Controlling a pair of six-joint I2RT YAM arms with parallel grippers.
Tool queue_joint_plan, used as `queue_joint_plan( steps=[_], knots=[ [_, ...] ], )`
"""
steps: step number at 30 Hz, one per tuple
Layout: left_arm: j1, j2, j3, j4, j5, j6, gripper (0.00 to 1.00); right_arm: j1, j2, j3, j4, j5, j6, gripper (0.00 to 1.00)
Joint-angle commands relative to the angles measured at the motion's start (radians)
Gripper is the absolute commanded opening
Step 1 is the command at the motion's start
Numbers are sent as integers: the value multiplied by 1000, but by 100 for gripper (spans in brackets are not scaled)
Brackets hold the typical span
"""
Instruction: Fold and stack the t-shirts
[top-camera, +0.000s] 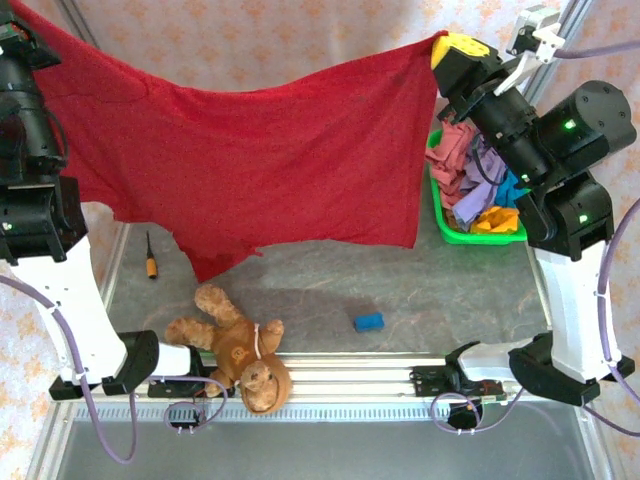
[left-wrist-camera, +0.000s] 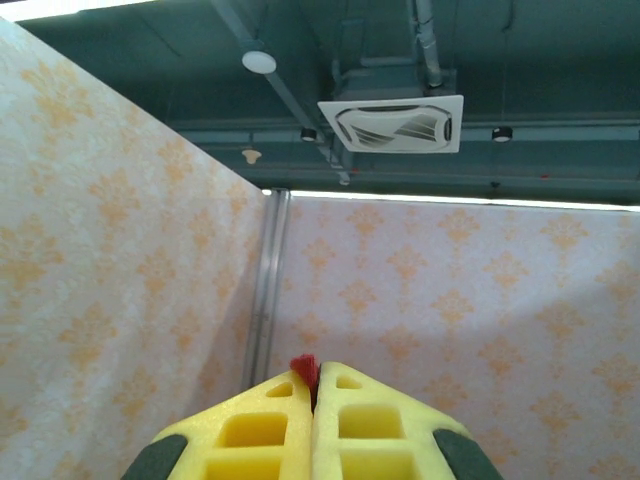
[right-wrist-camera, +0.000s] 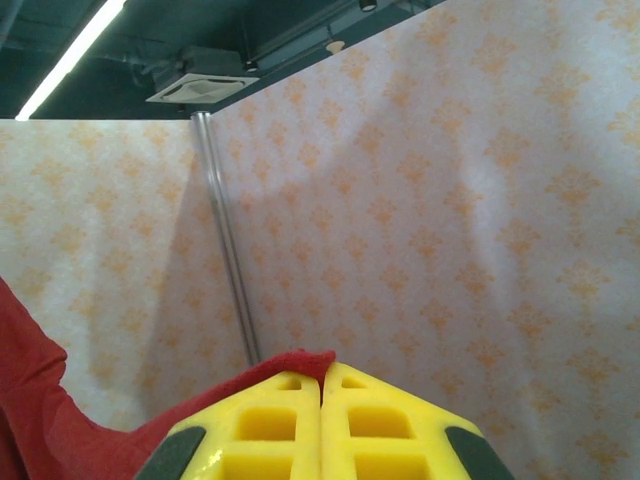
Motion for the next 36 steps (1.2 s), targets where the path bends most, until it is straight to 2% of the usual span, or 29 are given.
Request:
queue_joint_plan(
  steps=[1, 11, 15, 20, 23, 25, 27, 30, 36],
  knots=[
    [6, -30, -1, 69, -34, 46, 0, 15, -12, 53, 14, -31, 23, 0],
    [6, -61, 7, 78, -70, 105, 0, 28, -43, 30, -19, -38, 34, 0],
    [6, -36, 4, 70, -48, 71, 0, 29, -46, 22, -39, 1, 5, 0],
    [6, 56, 2, 51, 1, 18, 0, 29, -40, -40, -53, 110, -65, 0],
    [6, 147, 2, 42, 42, -25, 0, 29, -18, -89, -53, 218, -109, 0],
    [4, 227, 11, 37, 69, -67, 0, 29, 18, -115, -51, 337, -137, 0],
    [-3, 316, 21, 39, 79, -94, 0, 14, 62, -134, -47, 391, -163, 0],
    [-25, 461, 56, 49, 88, -124, 0, -67, 149, -139, -57, 384, -91, 0],
    [-89, 847, 262, 30, 58, -146, 0, -204, 369, -168, -36, 405, -10, 0]
  ],
)
